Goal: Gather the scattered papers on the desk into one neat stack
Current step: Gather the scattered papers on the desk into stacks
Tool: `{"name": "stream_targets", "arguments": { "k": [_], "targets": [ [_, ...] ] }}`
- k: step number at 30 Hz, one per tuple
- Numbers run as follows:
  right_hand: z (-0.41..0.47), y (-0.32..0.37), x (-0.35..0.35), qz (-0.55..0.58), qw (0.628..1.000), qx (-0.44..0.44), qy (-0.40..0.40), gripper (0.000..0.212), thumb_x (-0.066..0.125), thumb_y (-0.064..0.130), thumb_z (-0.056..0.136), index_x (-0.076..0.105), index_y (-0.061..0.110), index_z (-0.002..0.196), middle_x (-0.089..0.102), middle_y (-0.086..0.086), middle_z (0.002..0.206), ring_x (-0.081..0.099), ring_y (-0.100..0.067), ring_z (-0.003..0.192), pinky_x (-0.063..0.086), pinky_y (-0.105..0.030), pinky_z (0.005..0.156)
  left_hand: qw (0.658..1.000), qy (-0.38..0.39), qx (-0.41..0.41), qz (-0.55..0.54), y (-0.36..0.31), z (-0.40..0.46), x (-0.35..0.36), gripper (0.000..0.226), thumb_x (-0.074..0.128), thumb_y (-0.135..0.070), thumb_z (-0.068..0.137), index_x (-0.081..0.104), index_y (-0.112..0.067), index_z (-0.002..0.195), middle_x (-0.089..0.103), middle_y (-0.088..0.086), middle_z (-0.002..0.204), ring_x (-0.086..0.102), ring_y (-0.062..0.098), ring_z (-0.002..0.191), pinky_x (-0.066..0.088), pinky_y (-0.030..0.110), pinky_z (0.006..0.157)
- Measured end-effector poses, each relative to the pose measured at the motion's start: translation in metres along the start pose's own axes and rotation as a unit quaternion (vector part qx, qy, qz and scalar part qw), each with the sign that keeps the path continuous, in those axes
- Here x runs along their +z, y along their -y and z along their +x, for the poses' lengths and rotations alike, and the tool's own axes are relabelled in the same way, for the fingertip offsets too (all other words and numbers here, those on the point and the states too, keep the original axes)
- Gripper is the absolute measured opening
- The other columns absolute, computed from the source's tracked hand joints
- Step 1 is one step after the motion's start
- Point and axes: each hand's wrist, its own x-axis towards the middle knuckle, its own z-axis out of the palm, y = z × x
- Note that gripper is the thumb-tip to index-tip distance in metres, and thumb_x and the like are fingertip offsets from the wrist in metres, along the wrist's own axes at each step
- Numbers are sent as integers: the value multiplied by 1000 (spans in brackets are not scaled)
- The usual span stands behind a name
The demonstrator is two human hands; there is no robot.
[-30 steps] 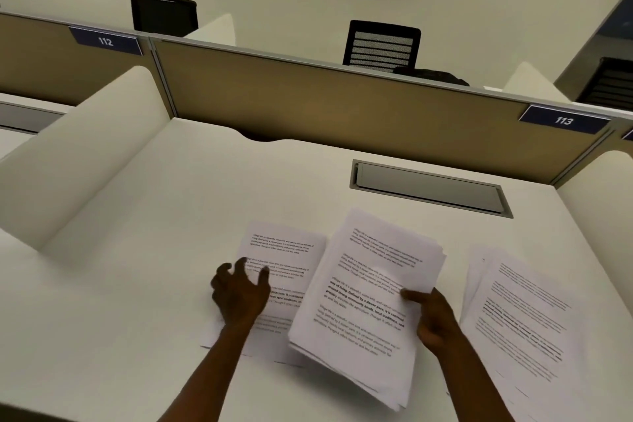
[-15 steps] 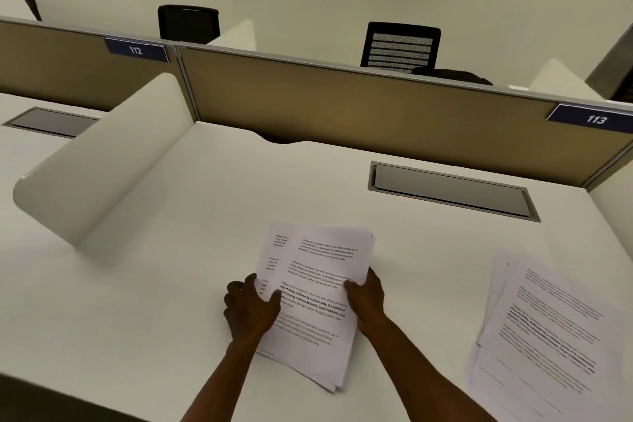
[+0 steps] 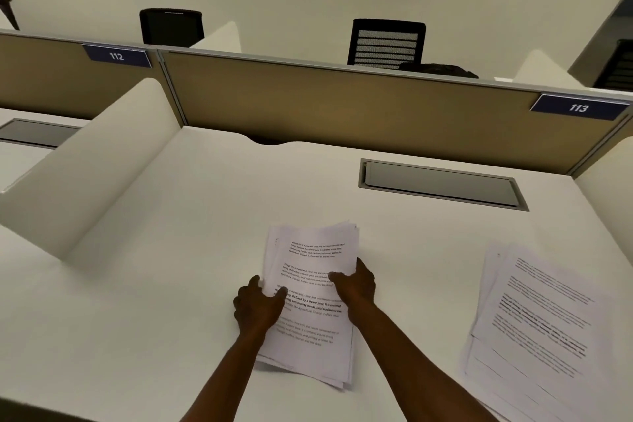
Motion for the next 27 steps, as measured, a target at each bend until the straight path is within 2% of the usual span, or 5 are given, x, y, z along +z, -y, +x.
{"name": "stream_targets", "arguments": {
  "k": [6, 10, 16, 20, 27],
  "targets": [
    [-3, -6, -25, 100, 994, 29, 35, 40, 65, 1, 80, 65, 18, 116, 69, -7, 111, 66, -25, 96, 57, -36, 85, 998, 24, 17, -56, -8, -7, 7, 60, 77, -38, 81, 57, -13, 132, 62, 17, 126, 62, 33, 112, 51, 49, 99],
    [-13, -15, -48, 74, 996, -42, 25, 44, 58, 1, 86, 59, 19, 126, 68, -1, 114, 65, -11, 93, 54, -21, 74, 996, 38, 31, -77, -21, -17, 16, 56, 78, -34, 81, 55, -18, 128, 62, 14, 122, 64, 30, 105, 54, 44, 93],
    [-22, -31, -102, 118, 989, -80, -43, 45, 64, 6, 91, 53, 34, 124, 65, 8, 116, 62, 0, 96, 54, -22, 83, 983, 120, 71, -115, -46, -36, 50, 46, 72, -16, 86, 51, -22, 128, 68, 7, 116, 65, 10, 81, 47, 18, 59],
    [-28, -43, -158, 156, 976, -77, -133, 66, 70, 6, 88, 41, 37, 139, 57, 18, 115, 55, 10, 98, 48, -8, 76, 967, 200, 110, -111, -76, -58, 84, 49, 66, -8, 90, 50, -21, 135, 67, 7, 123, 68, 21, 99, 55, 26, 76],
    [-22, -65, -269, 170, 960, -37, -219, 39, 74, 7, 85, 65, 12, 123, 70, -8, 114, 67, -26, 103, 55, -47, 94, 925, 308, 201, -94, -150, -102, 160, 47, 59, -11, 93, 50, -20, 138, 65, 5, 127, 67, 22, 107, 57, 31, 86]
  ]
}}
